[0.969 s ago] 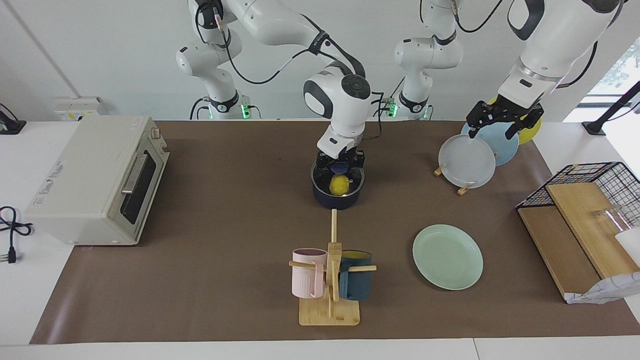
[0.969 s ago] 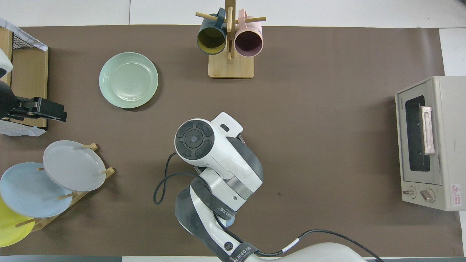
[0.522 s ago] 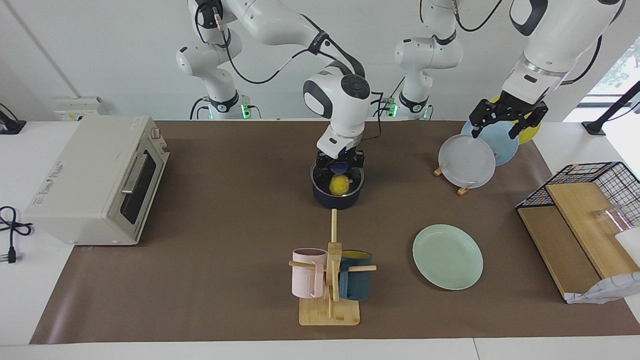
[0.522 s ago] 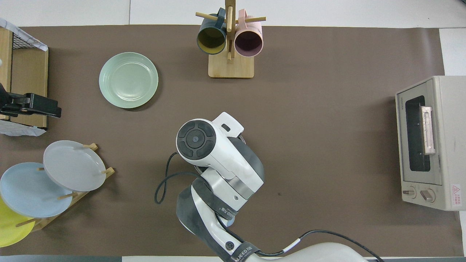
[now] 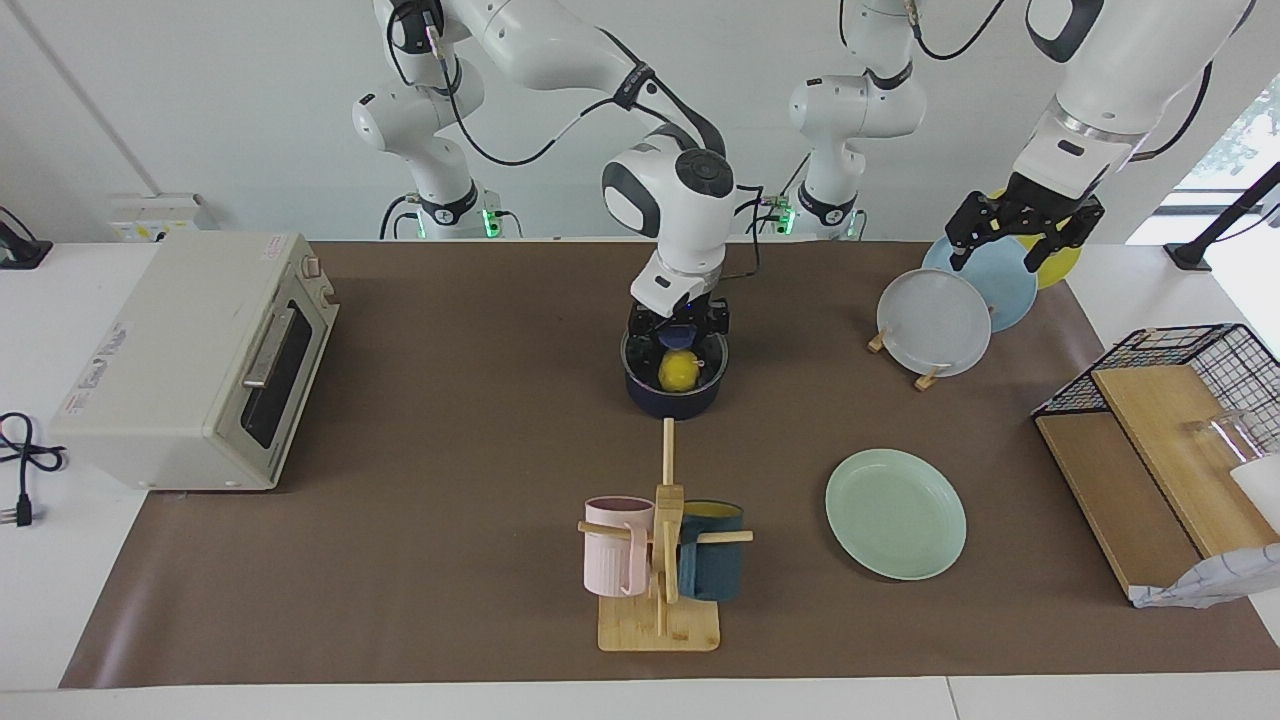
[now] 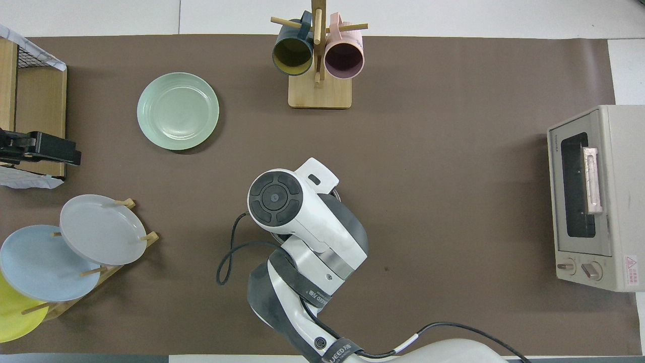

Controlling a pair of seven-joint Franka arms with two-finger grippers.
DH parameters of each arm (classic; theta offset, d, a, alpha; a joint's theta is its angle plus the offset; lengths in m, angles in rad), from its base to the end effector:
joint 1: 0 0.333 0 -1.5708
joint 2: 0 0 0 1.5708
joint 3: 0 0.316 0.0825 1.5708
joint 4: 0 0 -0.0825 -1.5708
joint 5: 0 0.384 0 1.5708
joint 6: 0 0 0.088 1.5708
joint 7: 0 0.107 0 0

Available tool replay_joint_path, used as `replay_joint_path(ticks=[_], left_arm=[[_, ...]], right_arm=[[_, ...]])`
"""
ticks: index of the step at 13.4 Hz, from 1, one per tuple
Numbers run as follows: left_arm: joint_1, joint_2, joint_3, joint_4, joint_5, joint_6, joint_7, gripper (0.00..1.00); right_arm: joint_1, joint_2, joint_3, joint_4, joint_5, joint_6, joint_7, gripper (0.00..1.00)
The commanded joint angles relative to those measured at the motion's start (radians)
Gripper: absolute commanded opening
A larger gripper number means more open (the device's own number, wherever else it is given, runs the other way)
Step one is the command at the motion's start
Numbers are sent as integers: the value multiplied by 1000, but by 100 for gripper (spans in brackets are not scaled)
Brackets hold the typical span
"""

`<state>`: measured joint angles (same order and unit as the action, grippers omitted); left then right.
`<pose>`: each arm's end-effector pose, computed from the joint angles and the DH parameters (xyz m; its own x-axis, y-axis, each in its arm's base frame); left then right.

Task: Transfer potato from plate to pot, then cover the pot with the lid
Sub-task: 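Lower the glass lid onto the pot and open the right gripper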

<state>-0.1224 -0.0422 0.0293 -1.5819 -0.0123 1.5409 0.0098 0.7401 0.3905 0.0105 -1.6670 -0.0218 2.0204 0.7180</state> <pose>0.5361 -0.0510 0.6397 0.9947 -0.1031 0.0013 -0.1031 -0.9946 0.0135 0.4829 0.4477 0.3770 0.9990 0.0414 -0.0179 0.0420 -0.9985 0.0359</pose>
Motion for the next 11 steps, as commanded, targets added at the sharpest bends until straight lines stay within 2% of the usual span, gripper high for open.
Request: replay_joint_path(ticks=[1,5,11], left_arm=[[7,-25,-3,-12,22,-33,-4,100],[1,-30,0,-12,25,-139,1,100],[6,-7,9,-4,23,-117,2,100]], right_arm=[[-7,-22,8,-42,6,23,24,100],[-13,-31,8,-23,5,21,15,100],[-74,-78,8,19,5,-11,-12,100]])
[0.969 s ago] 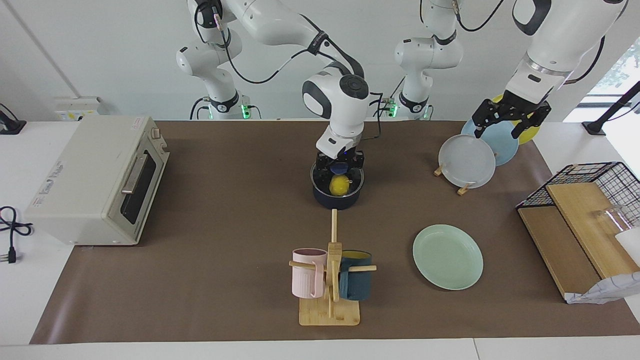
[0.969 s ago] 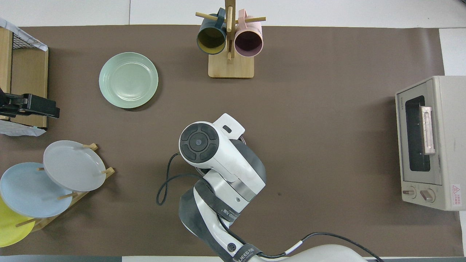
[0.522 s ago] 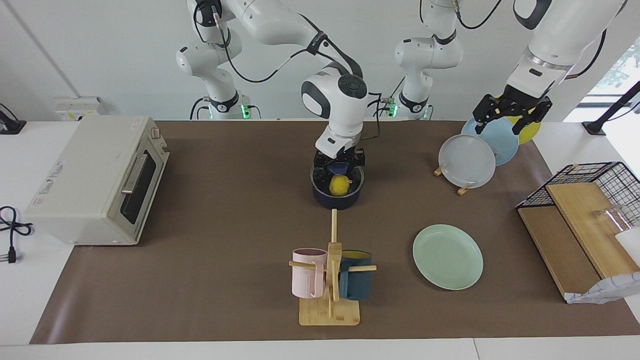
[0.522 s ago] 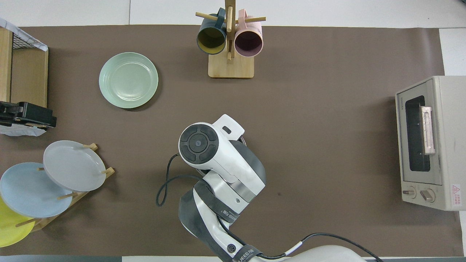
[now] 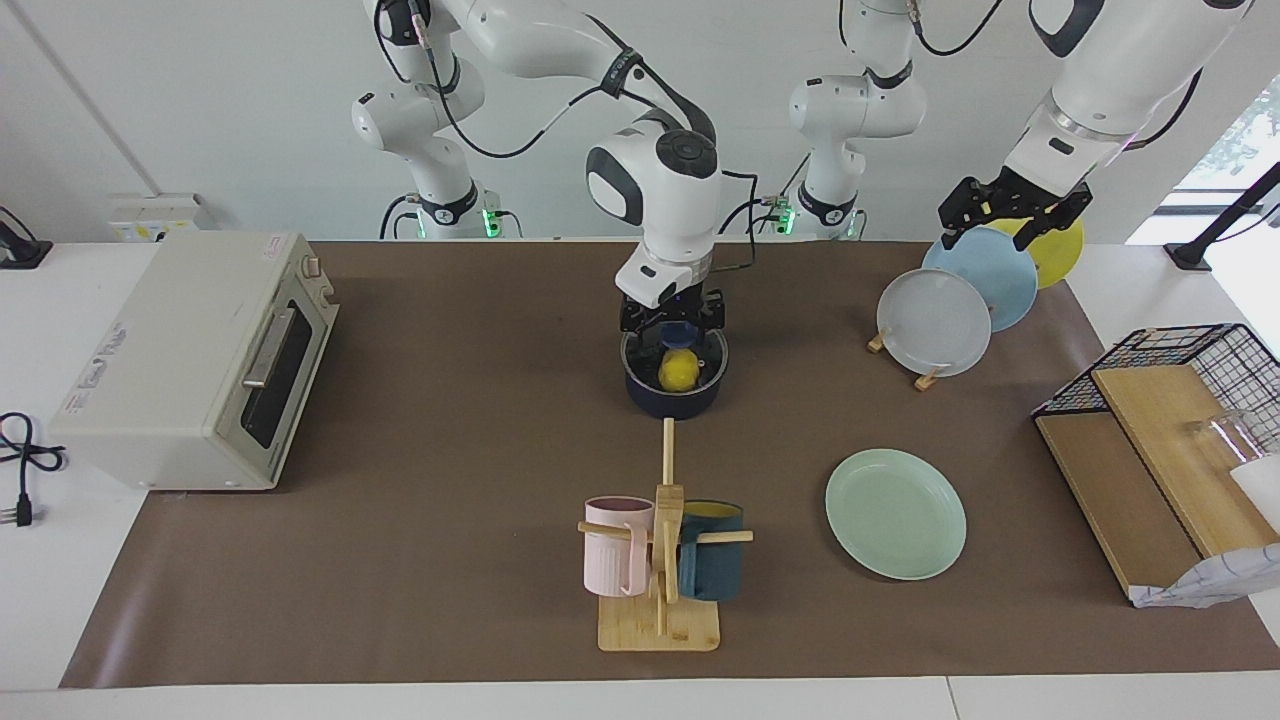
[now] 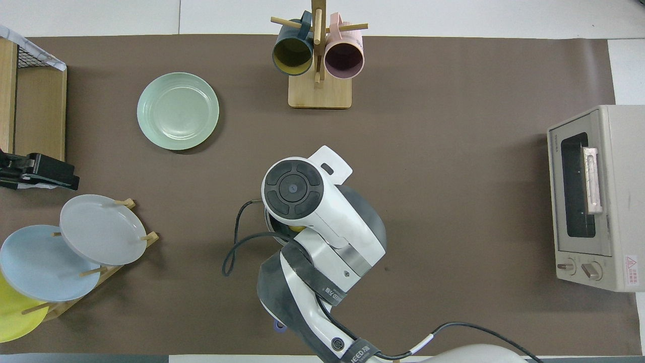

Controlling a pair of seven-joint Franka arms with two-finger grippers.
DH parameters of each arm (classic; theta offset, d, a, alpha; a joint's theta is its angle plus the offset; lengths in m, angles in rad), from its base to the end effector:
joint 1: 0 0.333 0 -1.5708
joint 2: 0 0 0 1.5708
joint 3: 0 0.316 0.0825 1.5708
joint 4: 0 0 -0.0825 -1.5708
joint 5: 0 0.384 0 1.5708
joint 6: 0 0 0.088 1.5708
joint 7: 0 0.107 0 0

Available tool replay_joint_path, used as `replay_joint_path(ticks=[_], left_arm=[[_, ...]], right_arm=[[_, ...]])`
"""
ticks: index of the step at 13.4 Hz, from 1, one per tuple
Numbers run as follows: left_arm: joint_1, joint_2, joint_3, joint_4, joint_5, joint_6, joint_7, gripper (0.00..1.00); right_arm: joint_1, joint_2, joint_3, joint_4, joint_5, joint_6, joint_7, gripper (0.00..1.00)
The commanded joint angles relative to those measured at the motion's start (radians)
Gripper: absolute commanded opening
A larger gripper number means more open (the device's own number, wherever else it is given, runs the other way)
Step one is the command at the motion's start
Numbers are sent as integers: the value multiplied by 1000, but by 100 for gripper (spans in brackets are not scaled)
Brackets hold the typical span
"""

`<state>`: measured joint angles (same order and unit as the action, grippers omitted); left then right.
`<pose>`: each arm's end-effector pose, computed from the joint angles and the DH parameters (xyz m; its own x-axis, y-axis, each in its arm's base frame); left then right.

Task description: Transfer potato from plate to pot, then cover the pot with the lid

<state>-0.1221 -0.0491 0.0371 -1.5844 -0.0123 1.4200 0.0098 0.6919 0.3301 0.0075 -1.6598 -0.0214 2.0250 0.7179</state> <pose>0.5209 -0.0453 0.6323 0.9887 -0.0962 -0.1149 -0.0951 -0.9954 0.0152 0.5035 0.4213 0.4205 0.9992 -0.0101 0.0376 -0.0097 -0.9999 -0.0102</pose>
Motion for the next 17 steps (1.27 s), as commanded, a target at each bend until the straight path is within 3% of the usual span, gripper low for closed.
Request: replay_joint_path(ticks=[1,6,8,13,17], left_arm=[[7,11,0,3,21,14,1,100],[7,-25,-16,-9,25,50,-7,100],[9,-31,-11,-9,25,50,-7,100],[9,-51,-13,-12,25,34,-11,100],[4,-64,-14,-40,25,39,-10,100]], right_arm=[[-43,-17,11,41,3,-43,-35,100],[-205,-19,12,288,11,-345,-228,100],[-287,-55,8,327,52,-419,-332,100],[-448,-167,-1,247,37,-520,-524,100],[-523,-318,-4,66,-9,-537,-615,100]])
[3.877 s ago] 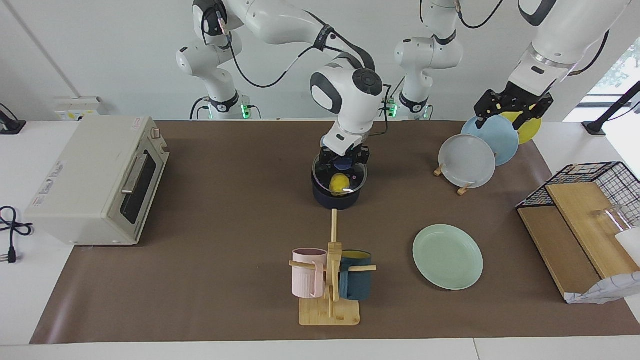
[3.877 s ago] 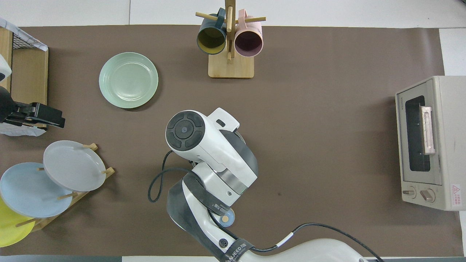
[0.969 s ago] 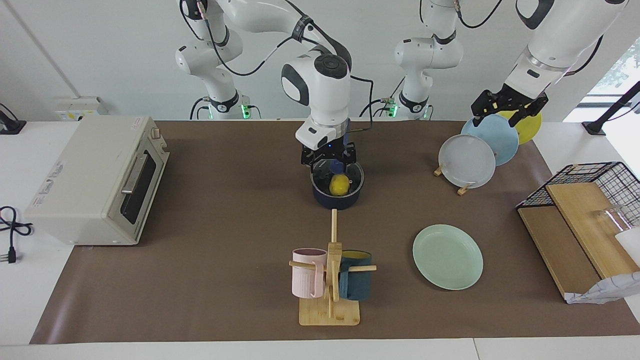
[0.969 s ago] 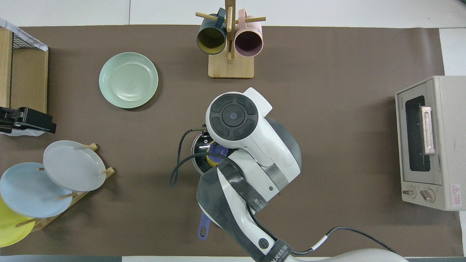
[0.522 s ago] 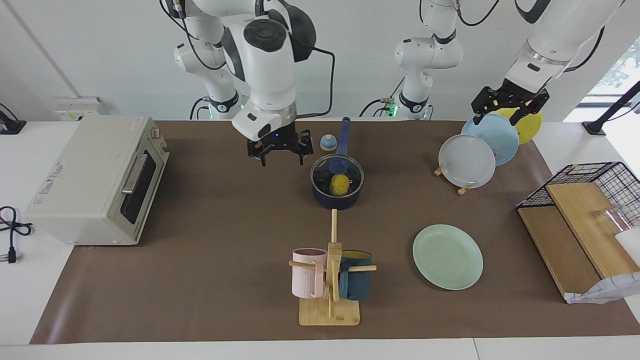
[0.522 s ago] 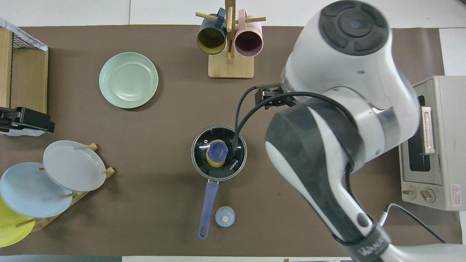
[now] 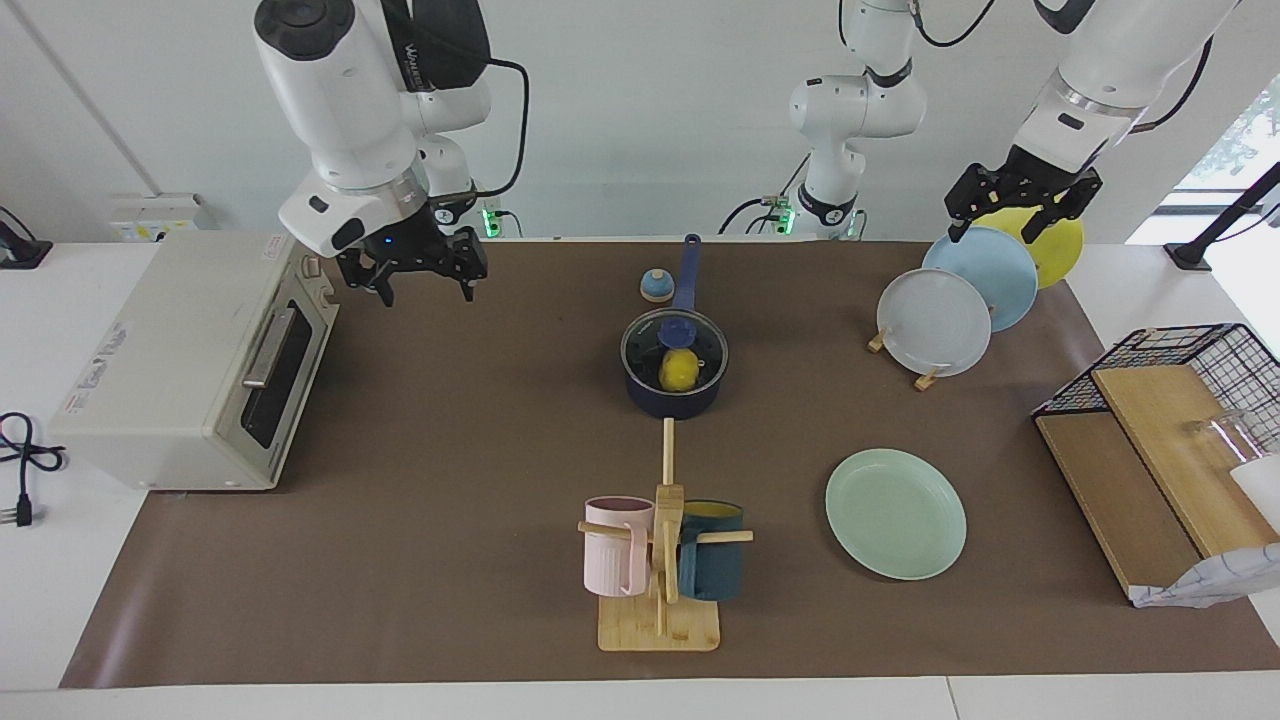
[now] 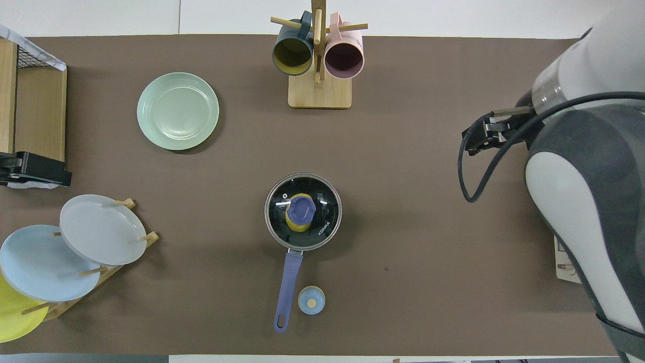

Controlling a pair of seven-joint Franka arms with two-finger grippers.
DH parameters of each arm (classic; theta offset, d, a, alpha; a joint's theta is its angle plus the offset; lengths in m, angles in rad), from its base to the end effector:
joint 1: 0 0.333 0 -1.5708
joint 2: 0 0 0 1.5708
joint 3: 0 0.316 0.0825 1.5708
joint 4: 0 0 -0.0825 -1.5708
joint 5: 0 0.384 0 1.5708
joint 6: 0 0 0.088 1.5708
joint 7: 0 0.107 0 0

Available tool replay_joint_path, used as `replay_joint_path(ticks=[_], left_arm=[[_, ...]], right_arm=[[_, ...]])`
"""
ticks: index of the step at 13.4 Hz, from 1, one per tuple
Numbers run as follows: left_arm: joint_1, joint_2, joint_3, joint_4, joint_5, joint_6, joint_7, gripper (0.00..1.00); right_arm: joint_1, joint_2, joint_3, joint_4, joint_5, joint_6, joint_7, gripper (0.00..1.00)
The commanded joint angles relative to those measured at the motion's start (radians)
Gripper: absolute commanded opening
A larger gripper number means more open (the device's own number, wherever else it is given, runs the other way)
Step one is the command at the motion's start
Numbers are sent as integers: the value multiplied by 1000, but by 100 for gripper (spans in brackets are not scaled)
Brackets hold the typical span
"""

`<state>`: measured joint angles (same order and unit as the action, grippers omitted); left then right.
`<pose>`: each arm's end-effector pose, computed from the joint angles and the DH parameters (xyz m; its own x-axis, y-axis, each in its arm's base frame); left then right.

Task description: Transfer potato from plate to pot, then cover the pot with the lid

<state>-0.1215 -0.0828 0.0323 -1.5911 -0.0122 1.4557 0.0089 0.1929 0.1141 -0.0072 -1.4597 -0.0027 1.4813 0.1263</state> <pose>0.5143 -0.0466 0.6496 0.9937 -0.0995 -0.0525 -0.0988 -0.9950 0.0153 0.5700 0.1070 0.6042 0.9941 0.0583 -0.0912 0.0599 -0.9981 0.0151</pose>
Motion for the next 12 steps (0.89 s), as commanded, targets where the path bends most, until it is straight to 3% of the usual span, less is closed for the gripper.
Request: replay_joint_path(ticks=[1,4,12], left_arm=[[-3,-31,-9,-33,25,3,-10,100],[-6,-31,-9,-35,25,11,-12,100],[-3,-31,-11,-35,23,18,-9,100]], right_arm=[[-41,-108,3,-154,-28,5,-52,100],[-116,-122,9,-183,-25,31,-123,100],[-145,-146,9,-221,-33,50,-166,100]])
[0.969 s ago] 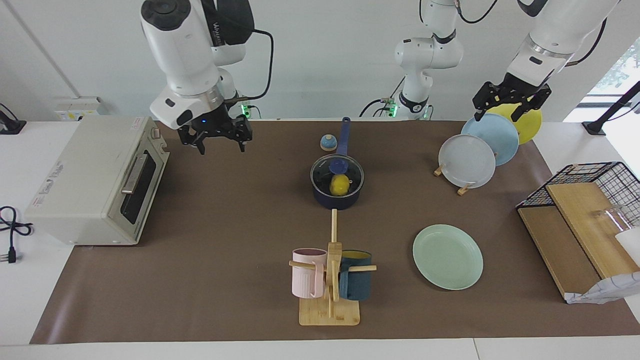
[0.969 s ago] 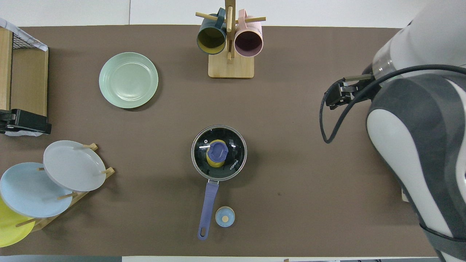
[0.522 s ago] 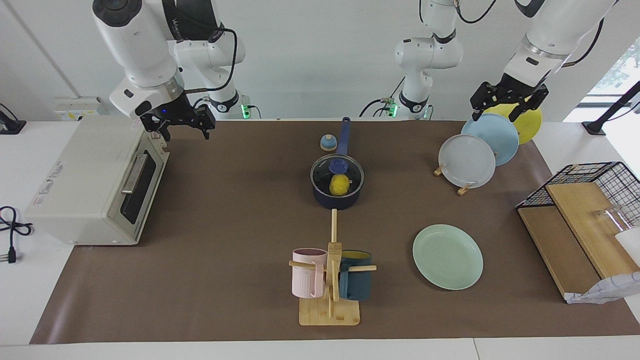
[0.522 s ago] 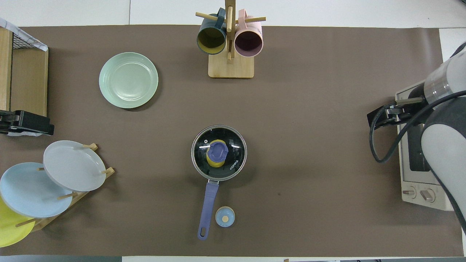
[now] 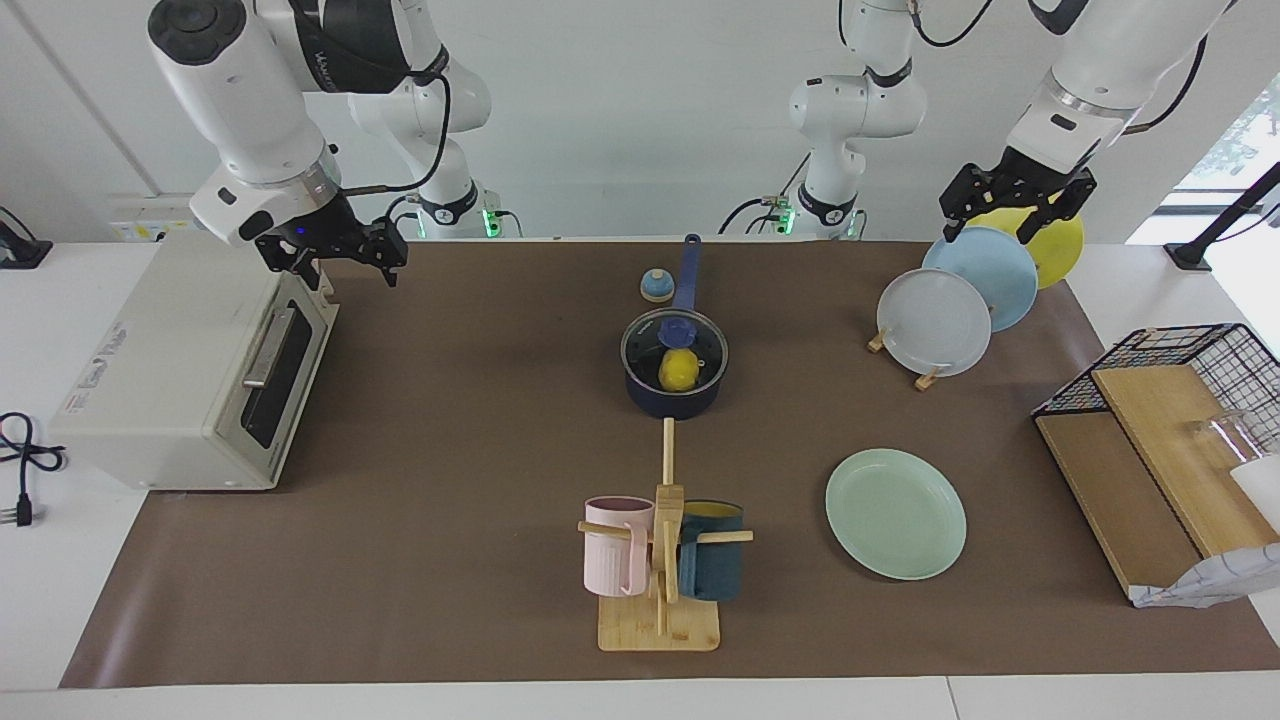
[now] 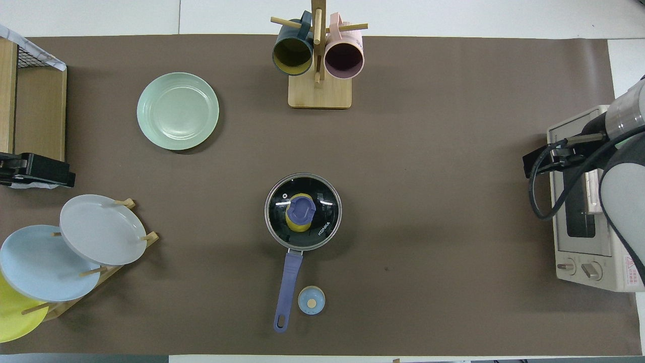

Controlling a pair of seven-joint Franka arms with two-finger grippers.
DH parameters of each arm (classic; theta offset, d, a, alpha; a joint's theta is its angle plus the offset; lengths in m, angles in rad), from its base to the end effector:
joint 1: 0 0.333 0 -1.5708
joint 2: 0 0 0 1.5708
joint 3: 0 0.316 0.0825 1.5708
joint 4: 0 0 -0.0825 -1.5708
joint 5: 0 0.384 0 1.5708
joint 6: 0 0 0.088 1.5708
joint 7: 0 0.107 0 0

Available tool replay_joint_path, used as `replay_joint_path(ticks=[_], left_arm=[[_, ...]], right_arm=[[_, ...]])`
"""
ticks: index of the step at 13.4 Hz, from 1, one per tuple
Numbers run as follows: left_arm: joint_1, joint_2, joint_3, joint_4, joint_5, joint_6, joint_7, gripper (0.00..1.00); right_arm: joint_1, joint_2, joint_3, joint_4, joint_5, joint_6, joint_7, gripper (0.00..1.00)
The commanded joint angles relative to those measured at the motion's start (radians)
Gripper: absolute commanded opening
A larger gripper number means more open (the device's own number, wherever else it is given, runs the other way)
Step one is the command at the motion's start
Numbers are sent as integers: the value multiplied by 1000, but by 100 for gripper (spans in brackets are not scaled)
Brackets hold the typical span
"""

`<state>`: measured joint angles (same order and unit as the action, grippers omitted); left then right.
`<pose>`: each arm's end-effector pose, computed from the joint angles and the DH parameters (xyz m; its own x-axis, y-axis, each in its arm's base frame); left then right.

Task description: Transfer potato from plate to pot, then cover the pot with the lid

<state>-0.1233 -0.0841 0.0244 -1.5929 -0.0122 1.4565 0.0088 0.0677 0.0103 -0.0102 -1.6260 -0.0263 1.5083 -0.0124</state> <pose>0.5135 -0.0518 0.6495 0.9927 -0.1089 -0.0522 -0.1083 -0.9940 0.0147 0.5472 0.0286 0.5880 0.9895 0.0677 -0.1279 0.0714 -0.9971 0.0248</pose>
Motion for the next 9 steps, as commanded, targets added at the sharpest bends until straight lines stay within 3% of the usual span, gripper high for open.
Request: replay_joint_path(ticks=[1,9], left_arm=[[1,-29,-3,-33,23,22,-9,100],[4,-29,-3,-33,23,33,-10,100]], right_arm=[[-20,-50,12,-66,-9,29,-29,100],[-84,-49,24,-69,-3,46,-24,100]])
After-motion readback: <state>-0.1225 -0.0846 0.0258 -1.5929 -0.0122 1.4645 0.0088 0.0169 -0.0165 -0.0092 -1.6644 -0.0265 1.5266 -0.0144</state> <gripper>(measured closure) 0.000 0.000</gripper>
